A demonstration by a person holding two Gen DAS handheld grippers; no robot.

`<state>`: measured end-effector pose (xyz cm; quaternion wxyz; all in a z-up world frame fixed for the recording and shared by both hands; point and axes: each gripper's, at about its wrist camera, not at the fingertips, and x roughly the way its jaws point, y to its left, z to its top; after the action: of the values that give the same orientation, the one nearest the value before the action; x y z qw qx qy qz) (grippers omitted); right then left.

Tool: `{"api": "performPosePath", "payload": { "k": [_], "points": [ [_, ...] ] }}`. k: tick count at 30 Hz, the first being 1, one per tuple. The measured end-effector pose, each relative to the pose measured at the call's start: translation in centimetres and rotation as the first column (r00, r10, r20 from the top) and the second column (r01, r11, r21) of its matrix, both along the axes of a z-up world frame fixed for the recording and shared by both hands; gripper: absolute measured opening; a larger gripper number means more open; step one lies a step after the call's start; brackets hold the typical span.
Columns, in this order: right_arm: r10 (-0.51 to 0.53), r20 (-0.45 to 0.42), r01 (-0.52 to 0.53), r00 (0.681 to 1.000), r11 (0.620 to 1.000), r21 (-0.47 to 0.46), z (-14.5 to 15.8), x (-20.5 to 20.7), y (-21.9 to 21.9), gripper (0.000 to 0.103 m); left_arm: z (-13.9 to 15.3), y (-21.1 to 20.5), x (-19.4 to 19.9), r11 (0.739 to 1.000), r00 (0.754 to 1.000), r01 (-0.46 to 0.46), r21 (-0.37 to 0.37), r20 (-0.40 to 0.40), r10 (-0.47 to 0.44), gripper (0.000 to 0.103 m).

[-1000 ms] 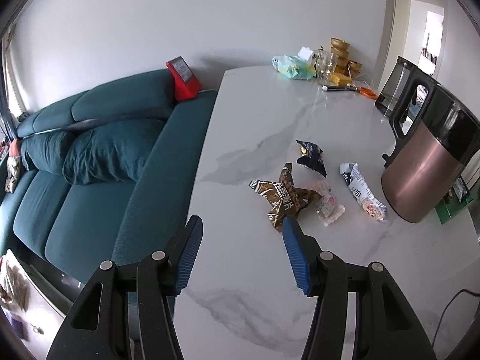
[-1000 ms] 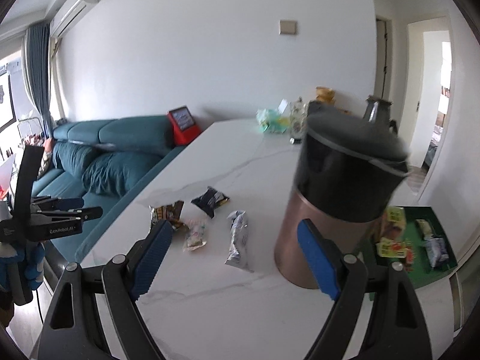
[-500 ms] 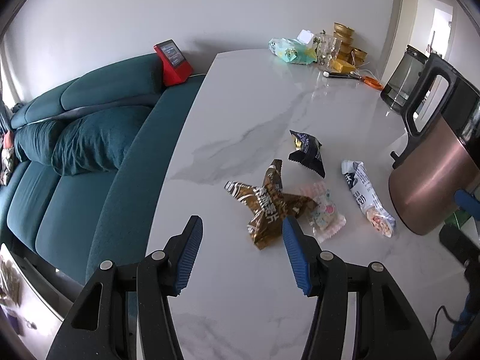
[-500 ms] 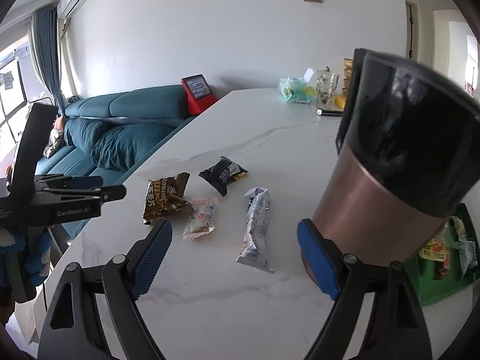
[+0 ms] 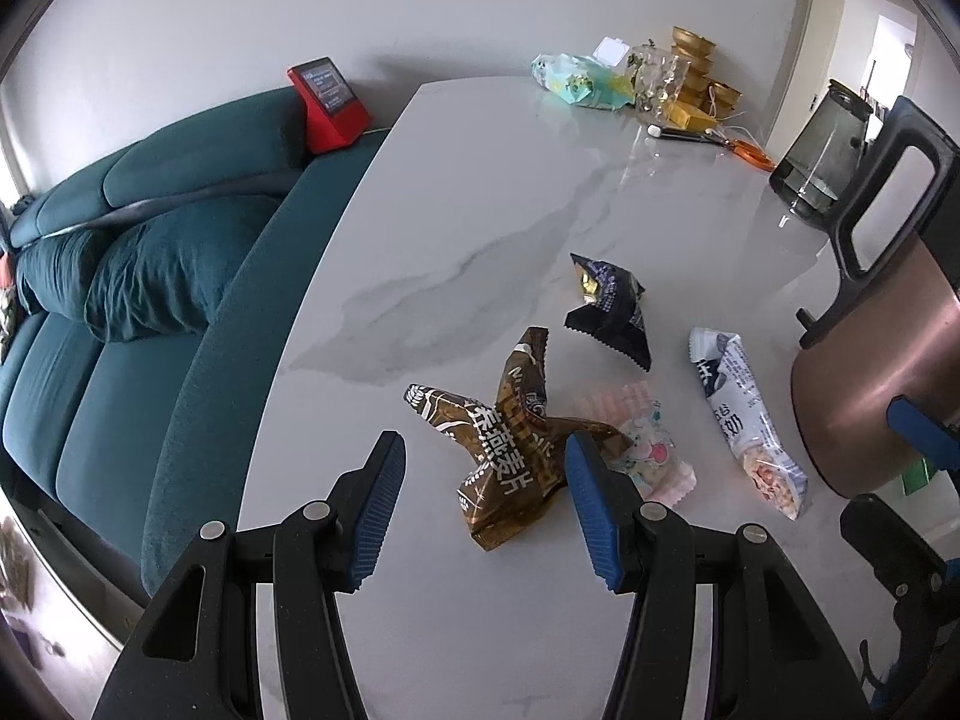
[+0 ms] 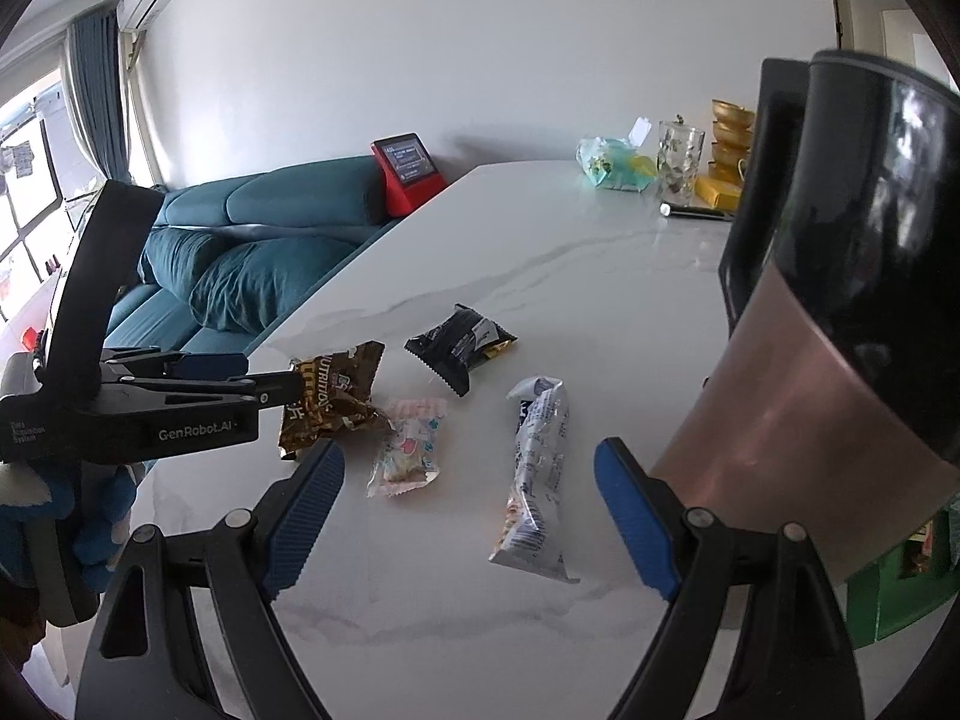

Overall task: Organize snacks
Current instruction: 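Move both tools back toward the remaining snacks on the table, then grasp the brown oat-biscuit bag with the left tool while the right tool grasps the pink candy pack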

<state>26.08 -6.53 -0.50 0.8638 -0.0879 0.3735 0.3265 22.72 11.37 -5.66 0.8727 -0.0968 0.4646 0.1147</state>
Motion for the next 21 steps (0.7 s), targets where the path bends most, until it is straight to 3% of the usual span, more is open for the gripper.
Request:
{"api": "performPosePath", "payload": {
  "k": [21],
  "points": [
    [-0.021,-0.043,0.020,0.999,1.000,-0.024,-2.7,2.0,0.9,0.103,-1.6,0.8,2.0,0.998,0.999,-0.044,-0.048,-0.015,0.044,0.049]
  ]
}}
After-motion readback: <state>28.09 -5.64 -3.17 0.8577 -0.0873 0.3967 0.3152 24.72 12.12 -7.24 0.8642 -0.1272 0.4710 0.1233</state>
